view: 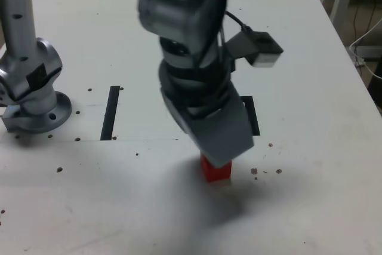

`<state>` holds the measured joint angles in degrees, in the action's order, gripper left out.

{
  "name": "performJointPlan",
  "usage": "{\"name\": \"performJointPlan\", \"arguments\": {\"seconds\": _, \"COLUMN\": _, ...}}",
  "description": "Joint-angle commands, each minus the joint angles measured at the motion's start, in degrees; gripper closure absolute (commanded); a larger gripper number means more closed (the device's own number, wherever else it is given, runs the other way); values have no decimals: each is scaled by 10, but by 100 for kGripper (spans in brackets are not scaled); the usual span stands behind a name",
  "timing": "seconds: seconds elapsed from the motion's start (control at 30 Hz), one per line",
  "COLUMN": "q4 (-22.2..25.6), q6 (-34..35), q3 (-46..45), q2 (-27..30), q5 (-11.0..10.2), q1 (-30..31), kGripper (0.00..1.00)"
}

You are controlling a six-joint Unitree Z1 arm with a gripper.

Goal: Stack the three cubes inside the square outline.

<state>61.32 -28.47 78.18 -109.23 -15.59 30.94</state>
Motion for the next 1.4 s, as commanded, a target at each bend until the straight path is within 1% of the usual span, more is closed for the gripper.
{"name": "performJointPlan", "arguments": {"seconds": 0.0, "q4": -9, "q6": -3, "q3": 1, "q2": -10, "q5": -1, "q1": -5, "kGripper": 2}}
{"name": "performJointPlan", "arguments": {"seconds": 0.27, "q4": -29, "q6": -7, "q3": -4, "q2": -34, "q5": 1, "q1": -12, "kGripper": 4}}
{"name": "performJointPlan", "arguments": {"seconds": 0.5, "q4": -36, "q6": -7, "q3": -12, "q2": -41, "q5": 8, "q1": -12, "kGripper": 10}}
{"name": "performJointPlan", "arguments": {"seconds": 0.73, "q4": -44, "q6": -6, "q3": -22, "q2": -53, "q5": 21, "q1": -12, "kGripper": 22}}
{"name": "performJointPlan", "arguments": {"seconds": 0.9, "q4": -51, "q6": -1, "q3": -28, "q2": -59, "q5": 24, "q1": -8, "kGripper": 33}}
{"name": "performJointPlan", "arguments": {"seconds": 0.97, "q4": -53, "q6": 3, "q3": -29, "q2": -60, "q5": 24, "q1": -6, "kGripper": 40}}
{"name": "performJointPlan", "arguments": {"seconds": 1.13, "q4": -61, "q6": 8, "q3": -29, "q2": -60, "q5": 21, "q1": 0, "kGripper": 62}}
{"name": "performJointPlan", "arguments": {"seconds": 1.17, "q4": -62, "q6": 9, "q3": -30, "q2": -60, "q5": 20, "q1": 1, "kGripper": 64}}
{"name": "performJointPlan", "arguments": {"seconds": 1.23, "q4": -62, "q6": 10, "q3": -30, "q2": -60, "q5": 20, "q1": 2, "kGripper": 67}}
{"name": "performJointPlan", "arguments": {"seconds": 1.37, "q4": -61, "q6": 12, "q3": -31, "q2": -60, "q5": 20, "q1": 2, "kGripper": 68}}
